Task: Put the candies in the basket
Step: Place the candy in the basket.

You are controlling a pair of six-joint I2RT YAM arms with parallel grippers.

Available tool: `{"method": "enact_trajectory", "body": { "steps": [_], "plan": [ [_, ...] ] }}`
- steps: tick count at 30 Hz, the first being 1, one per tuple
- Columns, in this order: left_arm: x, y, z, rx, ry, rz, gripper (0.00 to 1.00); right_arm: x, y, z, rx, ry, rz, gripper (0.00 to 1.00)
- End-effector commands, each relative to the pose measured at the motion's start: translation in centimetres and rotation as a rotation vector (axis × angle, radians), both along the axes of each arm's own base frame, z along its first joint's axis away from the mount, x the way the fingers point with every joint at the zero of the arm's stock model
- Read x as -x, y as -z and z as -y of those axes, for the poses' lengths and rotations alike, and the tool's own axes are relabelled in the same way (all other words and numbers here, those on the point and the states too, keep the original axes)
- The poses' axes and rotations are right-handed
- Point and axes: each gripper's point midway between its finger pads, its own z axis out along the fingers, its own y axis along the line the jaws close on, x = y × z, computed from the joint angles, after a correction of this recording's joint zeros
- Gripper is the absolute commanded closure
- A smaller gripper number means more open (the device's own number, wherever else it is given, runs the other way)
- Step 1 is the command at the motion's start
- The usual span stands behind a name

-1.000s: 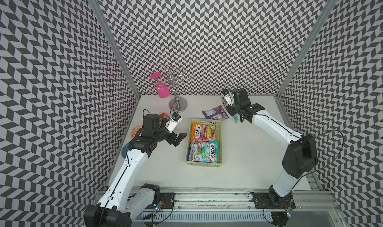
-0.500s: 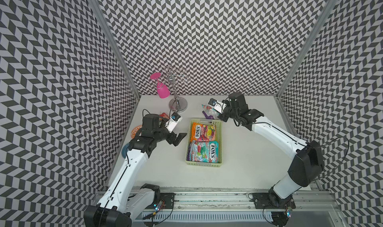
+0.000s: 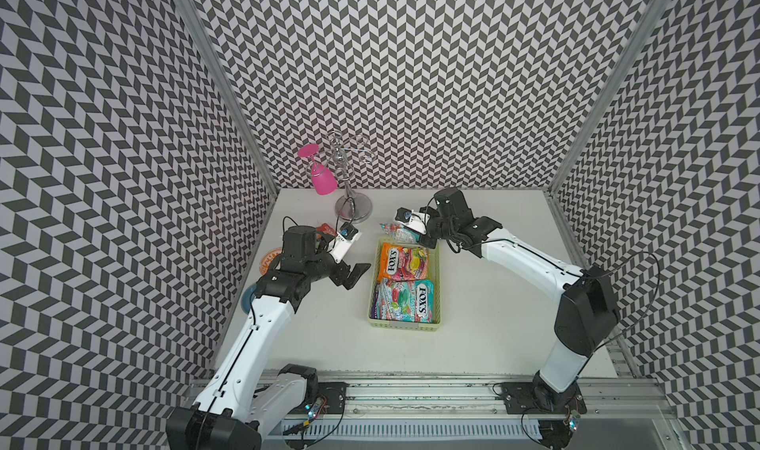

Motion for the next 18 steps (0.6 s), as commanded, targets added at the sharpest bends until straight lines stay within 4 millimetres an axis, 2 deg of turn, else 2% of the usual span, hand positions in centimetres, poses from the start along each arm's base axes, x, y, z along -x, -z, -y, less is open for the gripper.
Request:
{"method": "enact_trajectory", "body": {
  "steps": [1, 2, 4, 6, 18],
  "plan": [
    [-0.4, -1.4, -0.1, 0.013, -0.01, 0.036, 0.02, 0.7, -1.9, -0.9, -0.019, -0.099, 0.11, 1.0],
    [-0.5, -1.2, -0.1, 0.011, -0.013, 0.035, 0.01, 0.8, -1.4, -0.7, 0.008, -0.121, 0.152, 1.0],
    [-0.3, -0.9, 0.1, 0.016, -0.004, 0.031, 0.01, 0.2, -1.8, -0.4, 0.034, -0.083, 0.252, 1.0],
    [-0.2, -1.2, 0.2, 0.023, 0.005, 0.029, 0.01, 0.7, -1.9, -0.2, 0.038, -0.098, 0.301, 1.0],
    [-0.5, -1.1, 0.0, 0.018, -0.006, 0.026, 0.01, 2.7, 1.5, 0.5, 0.158, -0.223, 0.307, 1.0]
  ]
}}
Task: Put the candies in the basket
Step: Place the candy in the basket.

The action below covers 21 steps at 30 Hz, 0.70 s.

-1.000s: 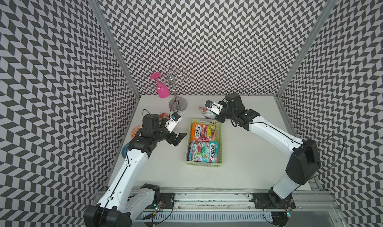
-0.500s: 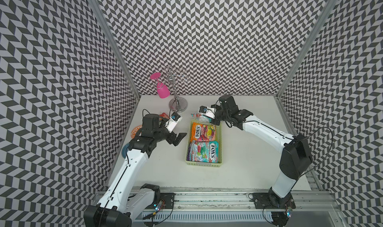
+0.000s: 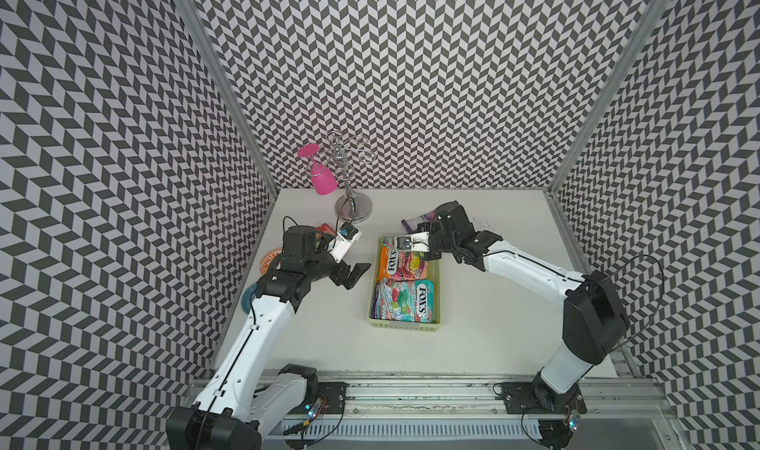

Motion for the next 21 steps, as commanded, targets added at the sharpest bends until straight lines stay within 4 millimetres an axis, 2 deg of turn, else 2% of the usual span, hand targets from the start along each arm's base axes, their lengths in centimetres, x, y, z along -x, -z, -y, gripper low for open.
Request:
{"method": "enact_trajectory", "body": {
  "steps": [1, 4, 10, 12, 14, 18, 21],
  "plan": [
    [-0.4, -1.1, 0.2, 0.021, 0.0, 0.027, 0.01, 0.7, -1.2, 0.0, 0.005, -0.056, 0.078, 1.0],
    [-0.4, -1.3, 0.2, 0.021, 0.003, 0.025, 0.01, 1.4, 0.8, 0.3, 0.037, -0.066, 0.04, 1.0],
    [-0.3, -1.2, 0.3, 0.025, 0.006, 0.024, 0.01, 2.9, 4.6, -0.9, 0.074, -0.059, -0.047, 1.0],
    [-0.4, -1.5, 0.2, 0.023, 0.003, 0.028, 0.01, 3.6, 5.8, -1.5, 0.084, -0.059, -0.075, 0.92],
    [-0.5, -1.3, 0.1, 0.017, -0.003, 0.028, 0.01, 3.9, 5.9, -2.1, 0.07, -0.05, -0.08, 0.79],
    [-0.3, -1.3, 0.3, 0.024, 0.007, 0.026, 0.01, 3.9, 5.0, -3.2, 0.019, -0.014, -0.102, 0.72],
    [-0.4, -1.4, 0.1, 0.017, -0.004, 0.031, 0.01, 3.8, 5.2, -3.6, 0.013, -0.009, -0.108, 0.65]
  ]
}}
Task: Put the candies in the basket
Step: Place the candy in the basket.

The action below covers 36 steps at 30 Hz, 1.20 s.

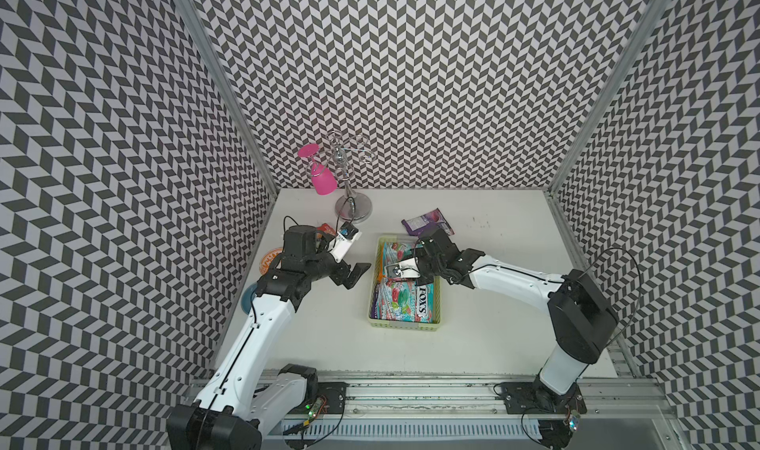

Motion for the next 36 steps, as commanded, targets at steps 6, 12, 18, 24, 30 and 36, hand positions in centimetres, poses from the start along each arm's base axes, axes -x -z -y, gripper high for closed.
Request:
{"method": "enact_trajectory", "body": {
  "steps": [6, 12, 18, 24, 30, 36],
  "plan": [
    [-0.2, -1.7, 0.1, 0.018, 0.002, 0.039, 0.01, -2.0, -3.6, -0.3, -0.096, 0.12, 0.003, 0.6],
    [-0.1, -1.6, 0.3, 0.023, 0.009, 0.039, 0.01, -2.6, -5.0, 1.4, -0.187, 0.19, -0.122, 0.61],
    [-0.1, -1.5, 0.2, 0.021, 0.001, 0.04, 0.01, -4.4, -0.1, 2.1, -0.1, 0.262, -0.187, 0.6],
    [-0.1, -1.5, 0.2, 0.018, 0.0, 0.04, 0.01, -5.8, 3.9, 0.9, -0.043, 0.312, -0.303, 0.57],
    [-0.2, -1.5, 0.1, 0.017, -0.002, 0.039, 0.01, -6.9, 6.7, 1.2, 0.026, 0.366, -0.333, 0.57],
    [-0.2, -1.5, 0.2, 0.018, -0.001, 0.036, 0.01, -7.0, 2.2, 0.5, -0.071, 0.377, -0.334, 0.57]
  ]
}}
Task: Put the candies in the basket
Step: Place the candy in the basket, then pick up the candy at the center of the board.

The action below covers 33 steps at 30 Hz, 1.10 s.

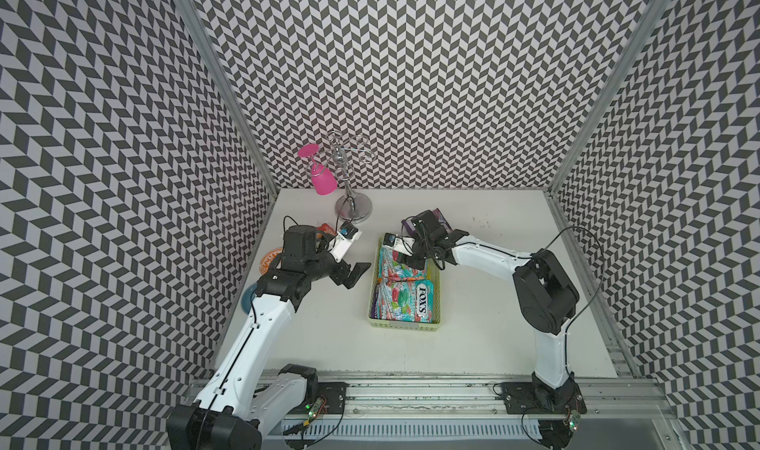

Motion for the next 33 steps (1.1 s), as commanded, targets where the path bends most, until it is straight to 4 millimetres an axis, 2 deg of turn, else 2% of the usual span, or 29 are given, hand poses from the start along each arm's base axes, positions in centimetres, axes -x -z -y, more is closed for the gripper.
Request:
{"method": "enact_trajectory", "body": {
  "steps": [1, 8, 12, 17, 21, 27, 33],
  "plan": [
    [-0.3, -1.3, 0.1, 0.009, 0.0, 0.039, 0.01, -0.2, -2.5, 0.3, -0.044, 0.05, -0.006, 0.57],
    [-0.3, -1.2, 0.0, 0.012, -0.001, 0.036, 0.01, 0.2, -9.7, 0.0, -0.247, 0.08, 0.003, 0.53],
    [0.0, -1.2, 0.3, 0.022, 0.011, 0.036, 0.01, -1.8, -12.7, 1.4, -0.378, 0.207, -0.023, 0.5],
    [-0.2, -1.1, 0.1, 0.015, -0.001, 0.038, 0.02, -4.8, -14.5, 3.9, -0.487, 0.404, -0.053, 0.49],
    [0.0, -1.4, 0.3, 0.024, 0.014, 0.036, 0.01, -7.0, -14.2, 5.9, -0.493, 0.556, -0.087, 0.5],
    [0.1, -1.1, 0.4, 0.024, 0.018, 0.035, 0.02, -9.1, -11.5, 8.2, -0.479, 0.697, -0.202, 0.5],
    [0.0, -1.0, 0.2, 0.02, 0.007, 0.034, 0.01, -11.8, -9.7, 10.6, -0.519, 0.837, -0.283, 0.5]
  ]
}}
